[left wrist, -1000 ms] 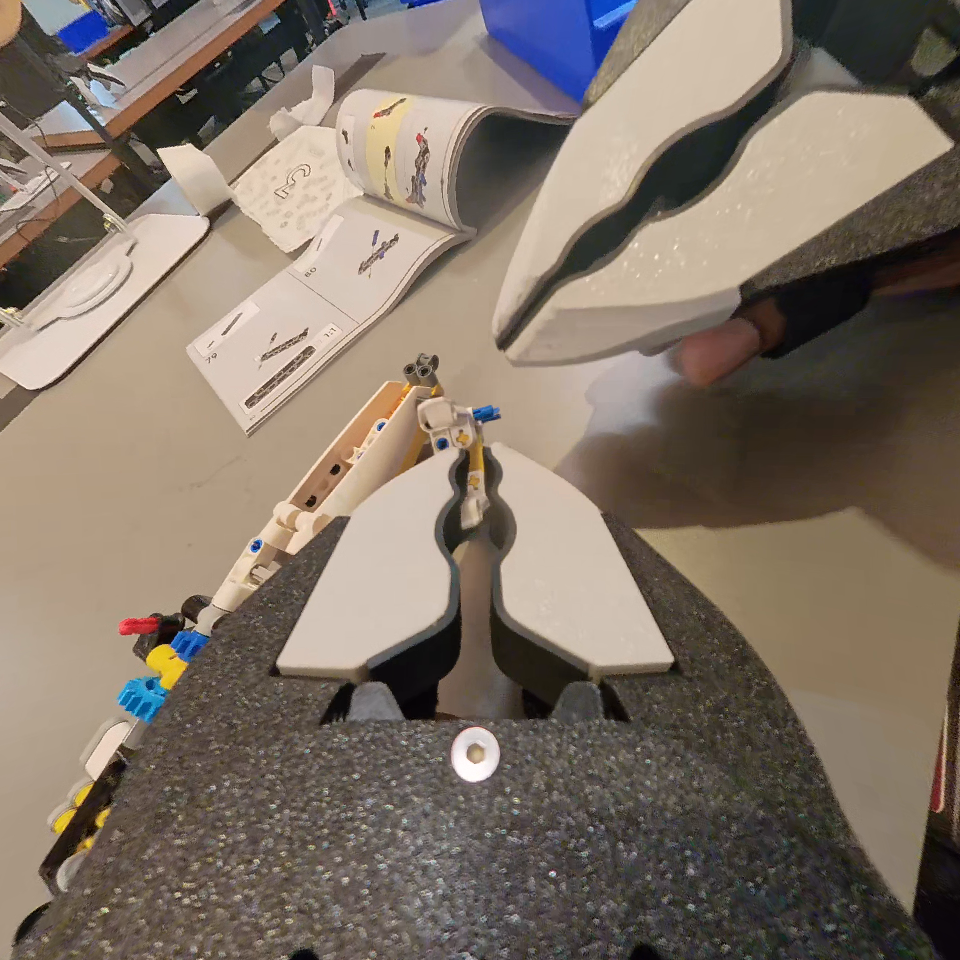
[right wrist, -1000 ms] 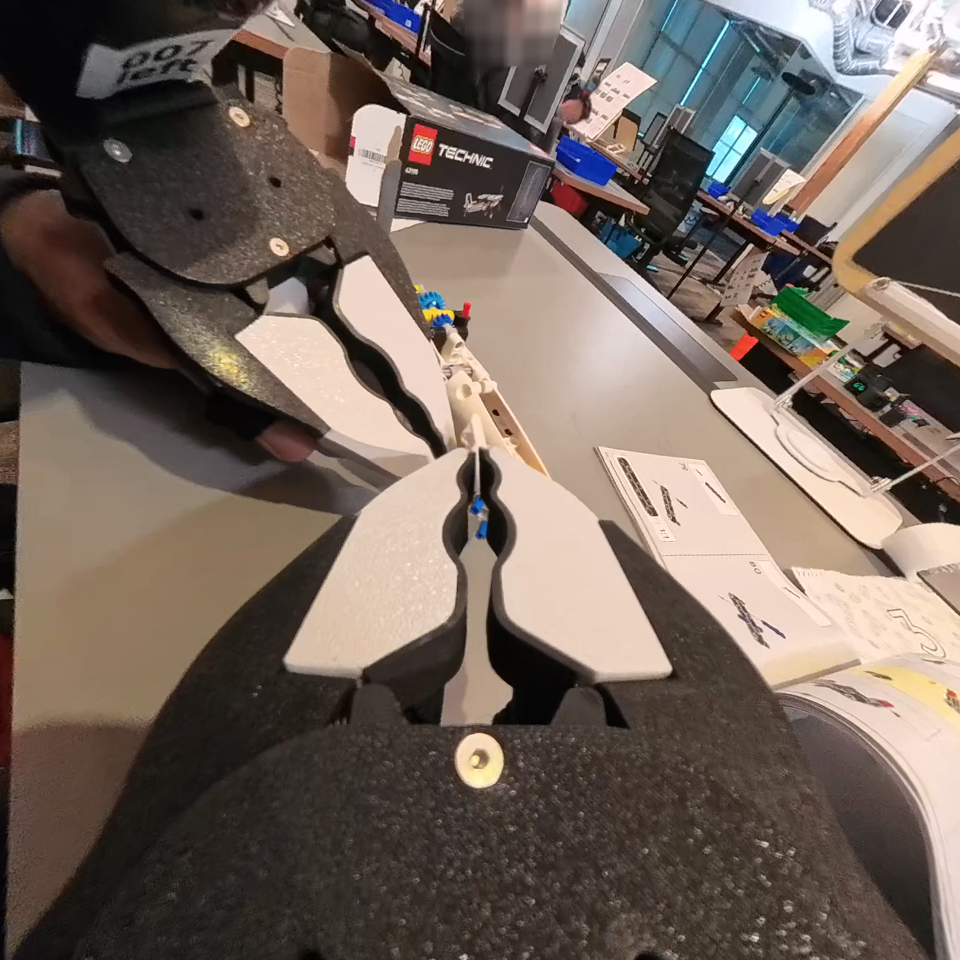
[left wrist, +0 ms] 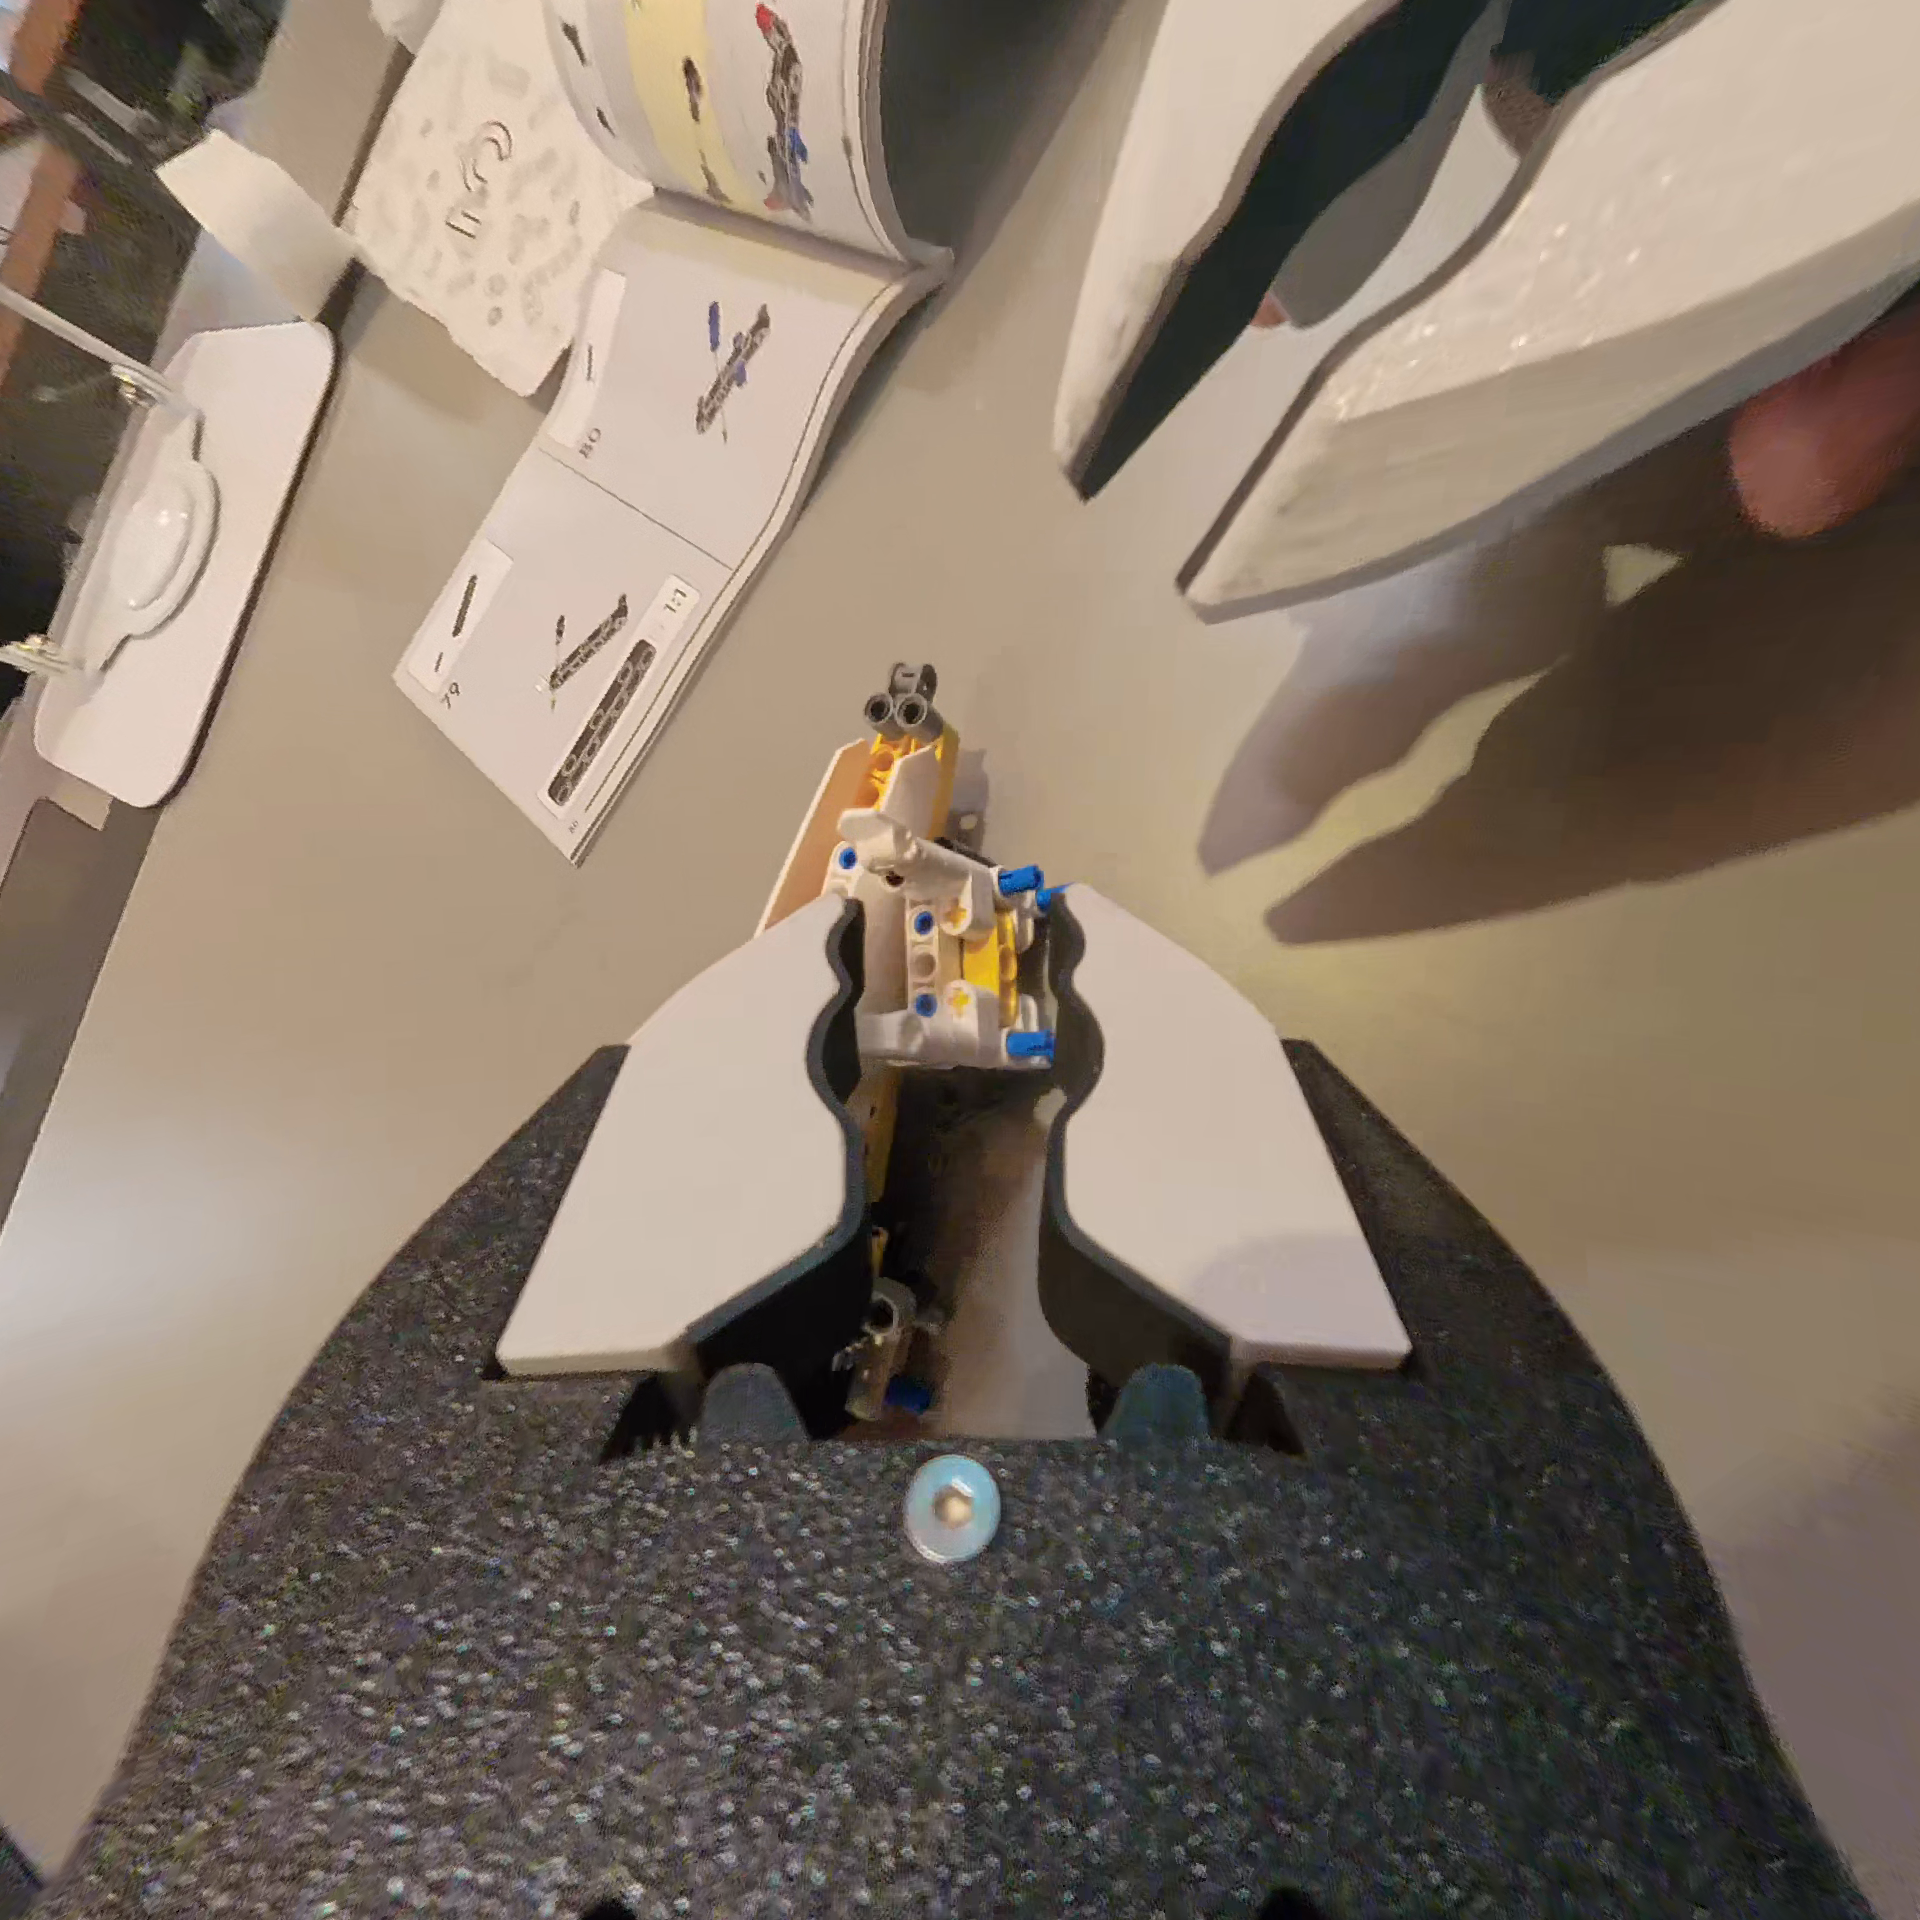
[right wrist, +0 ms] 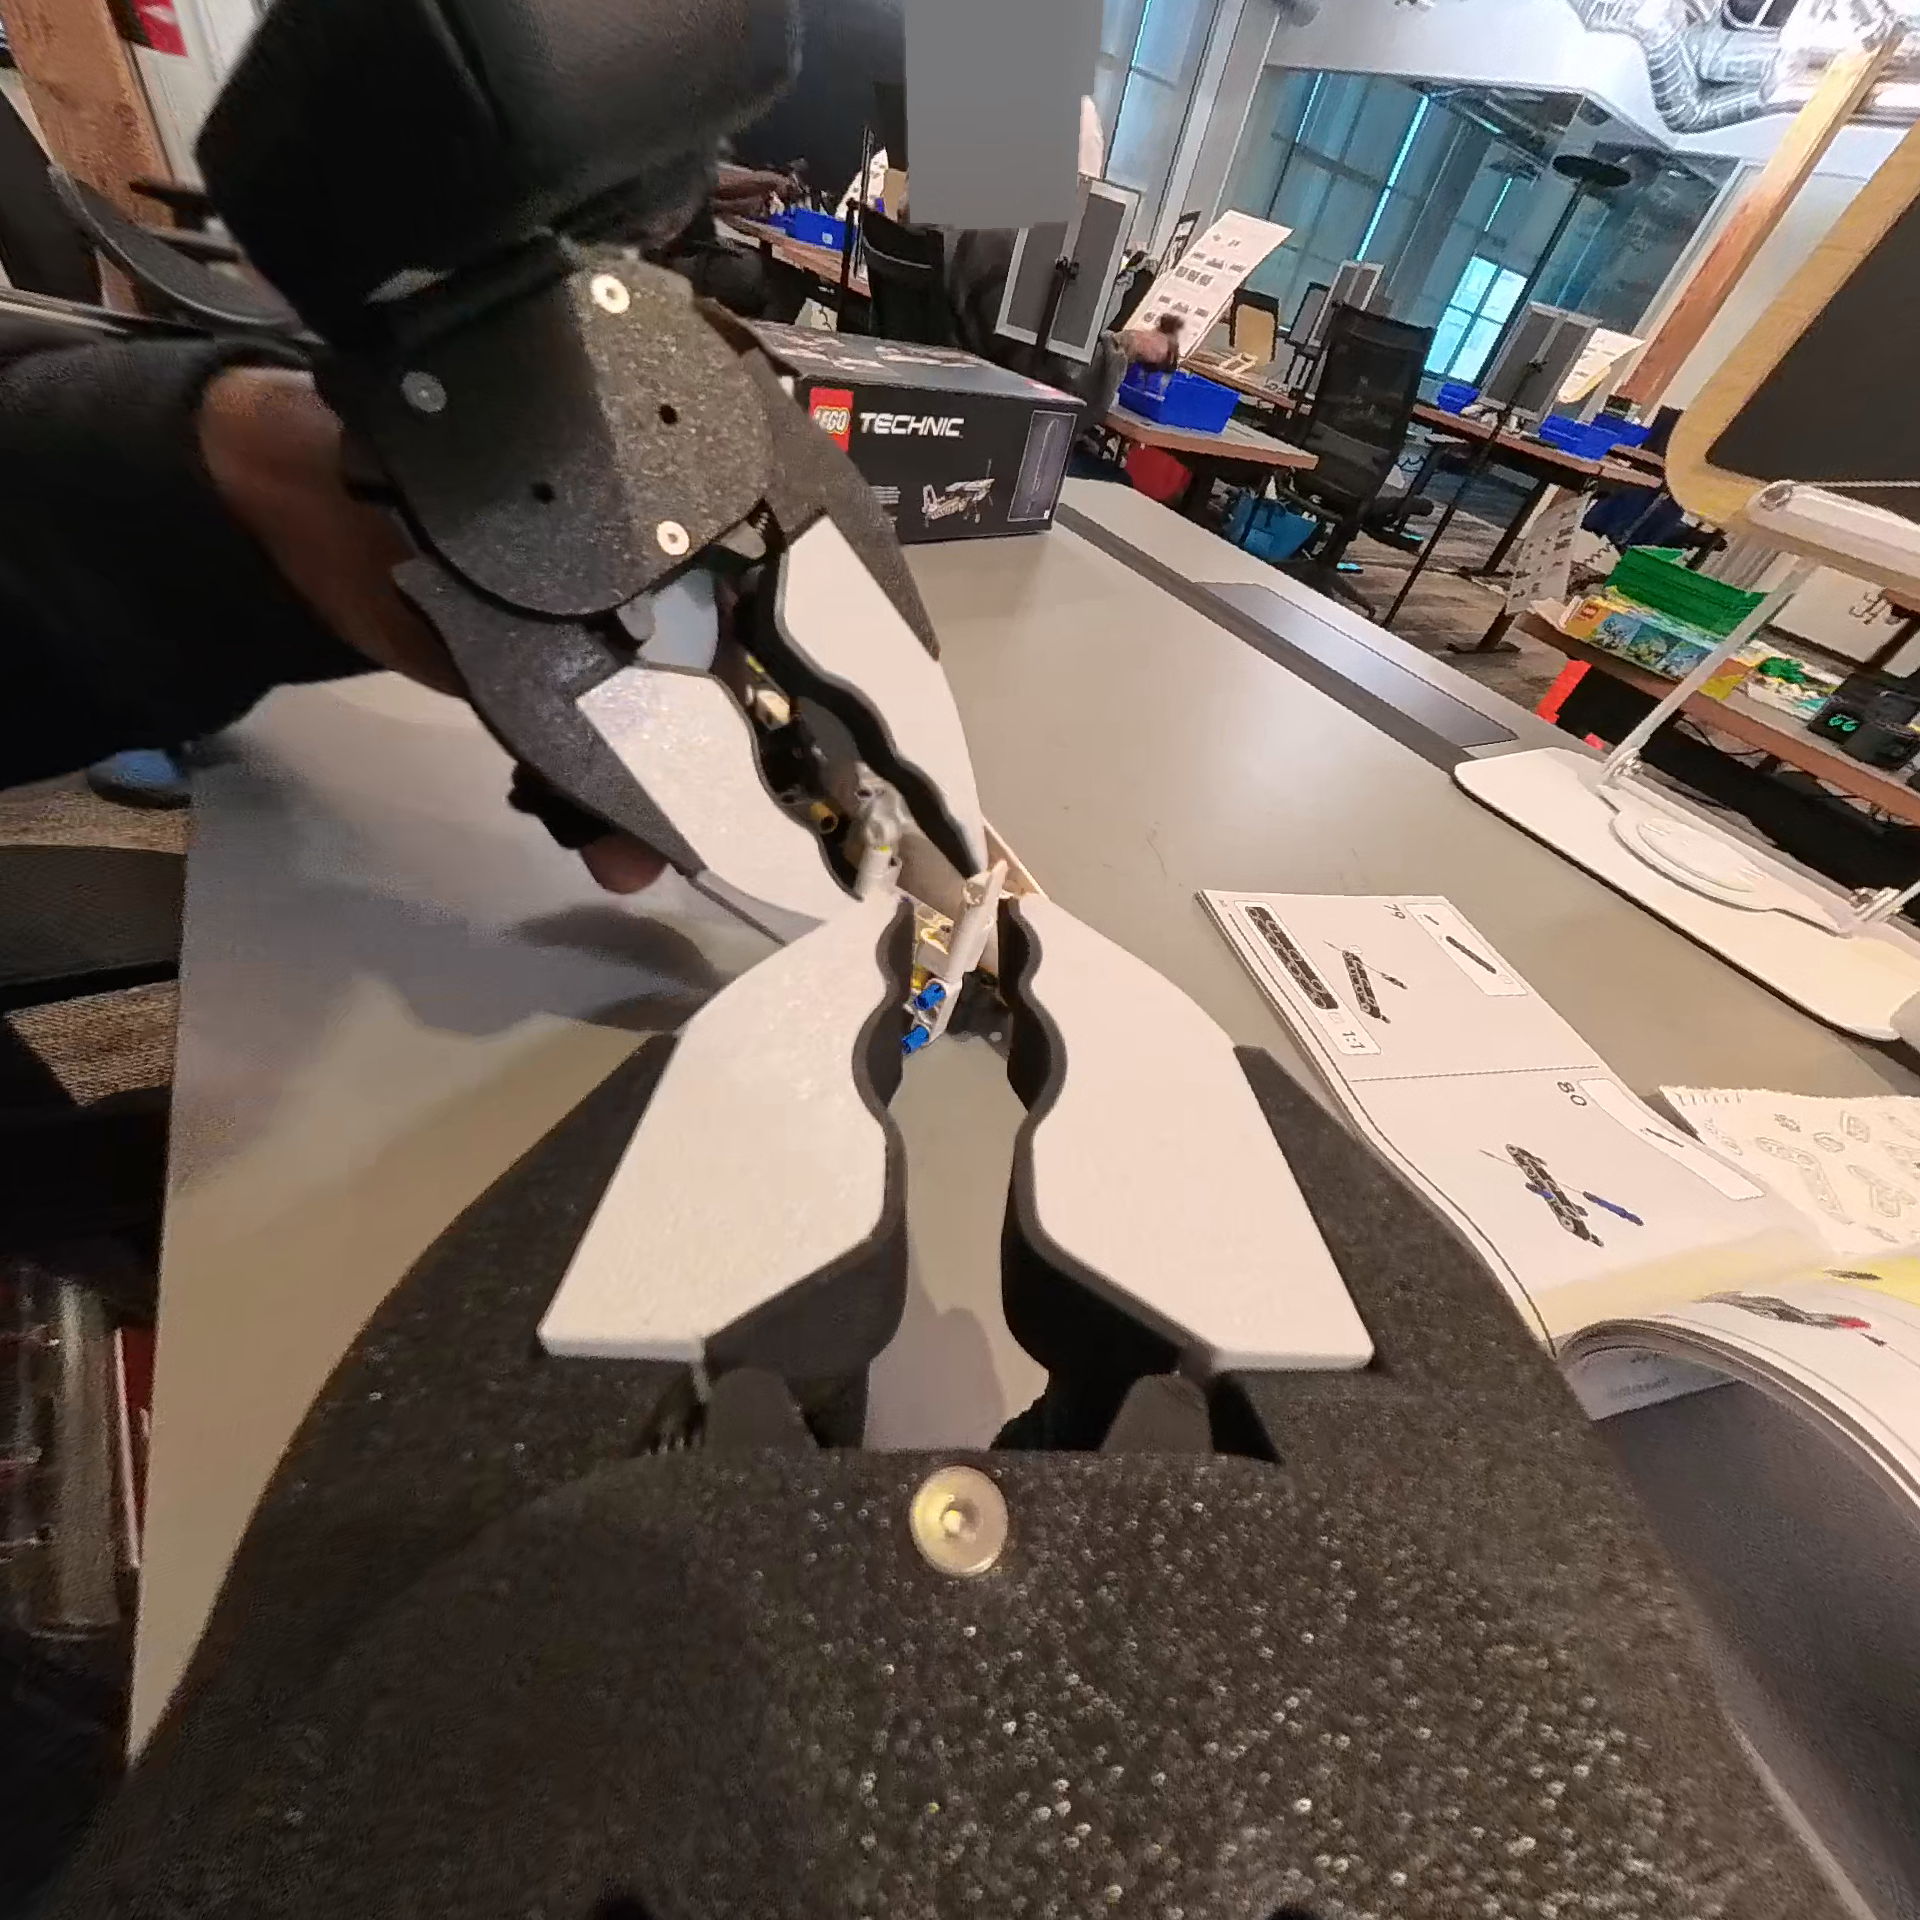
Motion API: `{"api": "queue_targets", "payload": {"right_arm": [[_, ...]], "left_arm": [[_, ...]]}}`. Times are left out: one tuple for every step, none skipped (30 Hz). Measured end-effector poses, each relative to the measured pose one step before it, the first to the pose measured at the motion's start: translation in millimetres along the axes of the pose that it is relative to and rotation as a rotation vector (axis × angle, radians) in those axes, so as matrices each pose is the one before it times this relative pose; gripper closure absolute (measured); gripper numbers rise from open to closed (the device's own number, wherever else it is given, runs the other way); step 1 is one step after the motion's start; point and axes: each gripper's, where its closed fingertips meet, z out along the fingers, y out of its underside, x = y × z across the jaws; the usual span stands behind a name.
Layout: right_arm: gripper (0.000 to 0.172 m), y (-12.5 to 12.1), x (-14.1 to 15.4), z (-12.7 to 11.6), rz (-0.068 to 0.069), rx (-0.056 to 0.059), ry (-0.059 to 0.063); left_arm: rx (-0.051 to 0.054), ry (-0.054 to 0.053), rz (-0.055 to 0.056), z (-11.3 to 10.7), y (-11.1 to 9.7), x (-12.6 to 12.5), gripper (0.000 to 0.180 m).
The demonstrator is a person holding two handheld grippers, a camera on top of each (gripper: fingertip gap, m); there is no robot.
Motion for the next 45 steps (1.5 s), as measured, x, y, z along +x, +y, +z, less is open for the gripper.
{"api": "queue_targets", "payload": {"right_arm": [[0.157,-0.38,0.43,-1.04,0.0032,0.0046,-0.0019],[0.157,-0.45,0.45,-1.21,0.0037,0.0054,-0.0016],[0.157,-0.58,0.52,-1.14,0.0046,0.0056,-0.0017],[0.157,-0.57,0.44,-1.00,0.0054,0.0062,-0.0020],[0.157,-0.81,0.27,-1.02,0.0053,0.0070,-0.0025],[0.157,-0.85,0.18,-0.90,0.0047,0.0070,-0.0031],[0.157,-0.61,0.01,-0.55,0.0038,0.0051,-0.0036],[0.157,-0.26,-0.28,-0.21,0.0027,0.0021,-0.0038],[0.157,0.06,-0.39,0.13,0.0011,-0.0010,-0.0048],[0.157,0.46,-0.88,0.44,-0.0007,-0.0037,-0.0059],[0.157,0.56,-0.91,0.52,-0.0024,-0.0048,-0.0059],[0.157,0.49,-1.09,0.45,-0.0035,-0.0047,-0.0053],[0.157,0.40,-0.99,0.41,-0.0040,-0.0041,-0.0046],[0.157,0.20,-0.78,0.23,-0.0040,-0.0022,-0.0027],[0.157,-0.07,-0.36,-0.03,-0.0034,-0.0003,-0.0006],[0.157,-0.18,-0.21,-0.19,-0.0022,0.0010,0.0005],[0.157,-0.41,-0.05,-0.27,-0.0011,0.0025,0.0010],[0.157,-0.39,0.14,-0.43,0.0001,0.0029,0.0013],[0.157,-0.15,0.24,-0.32,0.0011,0.0011,0.0011],[0.157,-0.03,0.05,-0.25,0.0008,-0.0003,0.0006],[0.157,-0.04,-0.13,-0.22,-0.0006,0.0003,0.0002],[0.157,-0.10,-0.23,-0.23,-0.0017,0.0004,0.0005],[0.157,0.02,-0.13,-0.12,-0.0018,-0.0006,0.0007],[0.157,0.13,-0.15,0.00,-0.0013,-0.0015,0.0002],[0.157,0.25,-0.28,-0.11,-0.0010,-0.0015,-0.0009],[0.157,0.30,-0.28,-0.17,-0.0013,-0.0023,-0.0028],[0.157,0.76,-0.23,-0.19,-0.0025,-0.0050,-0.0043],[0.156,1.34,0.04,-0.32,-0.0060,-0.0079,-0.0048],[0.155,1.77,0.33,-0.38,-0.0096,-0.0107,-0.0041],[0.153,2.30,0.37,-0.18,-0.0113,-0.0136,-0.0055],[0.151,2.72,-0.19,0.20,-0.0116,-0.0161,-0.0099],[0.149,2.91,-0.71,0.51,-0.0122,-0.0190,-0.0128],[0.146,3.41,-0.95,1.18,-0.0151,-0.0226,-0.0123],[0.144,3.98,-0.99,1.79,-0.0197,-0.0268,-0.0101],[0.142,3.94,-1.41,2.26,-0.0251,-0.0295,-0.0096],[0.139,3.21,-1.75,2.38,-0.0297,-0.0261,-0.0086],[0.135,2.00,-2.14,2.25,-0.0327,-0.0192,-0.0080],[0.131,0.94,-1.78,1.89,-0.0336,-0.0127,-0.0031],[0.129,-0.59,-1.13,1.20,-0.0342,-0.0036,0.0043],[0.128,-2.46,-0.84,0.57,-0.0337,0.0091,0.0068],[0.128,-3.73,-0.98,0.40,-0.0301,0.0187,0.0040],[0.127,-4.16,-1.69,0.31,-0.0258,0.0223,-0.0013],[0.126,-3.49,-2.14,0.31,-0.0225,0.0198,-0.0065],[0.126,-2.40,-2.38,0.25,-0.0196,0.0144,-0.0094],[0.127,-2.06,-2.30,0.02,-0.0180,0.0138,-0.0094]], "left_arm": [[-0.0003,0.0096,-0.0055,-1.37,-0.49,-1.52,0.144],[0.0106,0.0080,-0.0122,-2.44,-1.81,-1.66,0.142],[0.0152,0.0090,-0.0191,-3.03,-1.84,-1.62,0.141],[0.0165,0.0040,-0.0271,-3.45,-1.37,-2.53,0.141],[0.0182,0.0005,-0.0329,-3.69,-0.33,-3.12,0.141],[0.0172,-0.0010,-0.0376,-3.24,1.10,-3.55,0.141],[0.0154,0.0048,-0.0403,-2.21,2.43,-2.68,0.142],[0.0119,0.0129,-0.0388,-1.12,3.22,-1.02,0.143],[0.0111,0.0141,-0.0303,-0.62,2.89,0.40,0.145],[0.0223,-0.0111,-0.0119,-1.39,-0.11,-1.55,0.146],[0.0069,-0.0065,-0.0031,-0.75,0.97,-0.34,0.148],[-0.0030,-0.0101,0.0016,-0.21,1.03,-0.43,0.151],[0.0037,-0.0150,0.0100,-0.40,-0.58,-0.41,0.152],[0.0110,-0.0142,0.0153,-0.94,-2.30,0.56,0.153],[0.0135,-0.0040,0.0189,-1.06,-3.09,2.31,0.153],[0.0088,-0.0002,0.0191,-0.66,-2.62,2.85,0.154],[-0.0058,-0.0014,0.0131,0.66,-0.23,2.26,0.155],[-0.0274,-0.0029,0.0051,2.26,3.06,1.19,0.155],[-0.0346,-0.0014,0.0044,3.08,4.48,0.86,0.154],[-0.0288,0.0020,0.0049,3.37,4.24,1.08,0.154],[-0.0166,0.0020,0.0028,2.70,2.17,1.02,0.154],[0.0012,-0.0089,0.0012,1.49,-0.88,-0.45,0.154],[-0.0026,-0.0061,0.0001,1.17,-0.95,-0.52,0.156],[-0.0013,-0.0168,0.0063,0.68,-1.20,-1.67,0.162],[0.0034,-0.0169,0.0209,0.49,-1.36,-0.67,0.164],[0.0021,-0.0146,0.0299,0.35,-0.75,0.25,0.166],[0.0028,-0.0126,0.0304,0.31,-0.51,0.44,0.166],[0.0053,-0.0037,0.0252,-0.28,-0.65,1.10,0.166],[0.0082,0.0079,0.0231,-0.65,-0.87,2.23,0.166],[0.0112,0.0052,0.0249,-0.90,-0.78,1.77,0.166],[0.0149,0.0033,0.0240,-0.83,-0.73,1.61,0.167],[0.0198,0.0067,0.0178,-0.78,-1.03,1.82,0.167],[0.0273,0.0159,0.0148,-1.19,-1.45,3.01,0.167],[0.0305,0.0193,0.0108,-1.27,-1.85,3.52,0.167],[0.0322,0.0148,0.0084,-1.38,-1.99,3.32,0.167],[0.0314,0.0034,0.0059,-1.37,-2.02,1.95,0.167],[0.0342,-0.0008,0.0038,-1.62,-2.66,1.36,0.167],[0.0407,0.0079,0.0097,-2.06,-3.74,2.83,0.167],[0.0459,0.0103,0.0179,-2.45,-4.72,3.64,0.167],[0.0411,0.0068,0.0184,-2.30,-4.54,3.42,0.167],[0.0342,0.0059,0.0102,-1.75,-3.78,2.70,0.167],[0.0311,0.0145,0.0006,-1.43,-3.18,3.14,0.168],[0.0383,0.0157,-0.0056,-1.64,-3.76,2.67,0.167],[0.0400,0.0189,-0.0076,-2.00,-3.82,2.39,0.167],[0.0349,0.0195,-0.0092,-2.03,-3.21,1.99,0.167]]}}
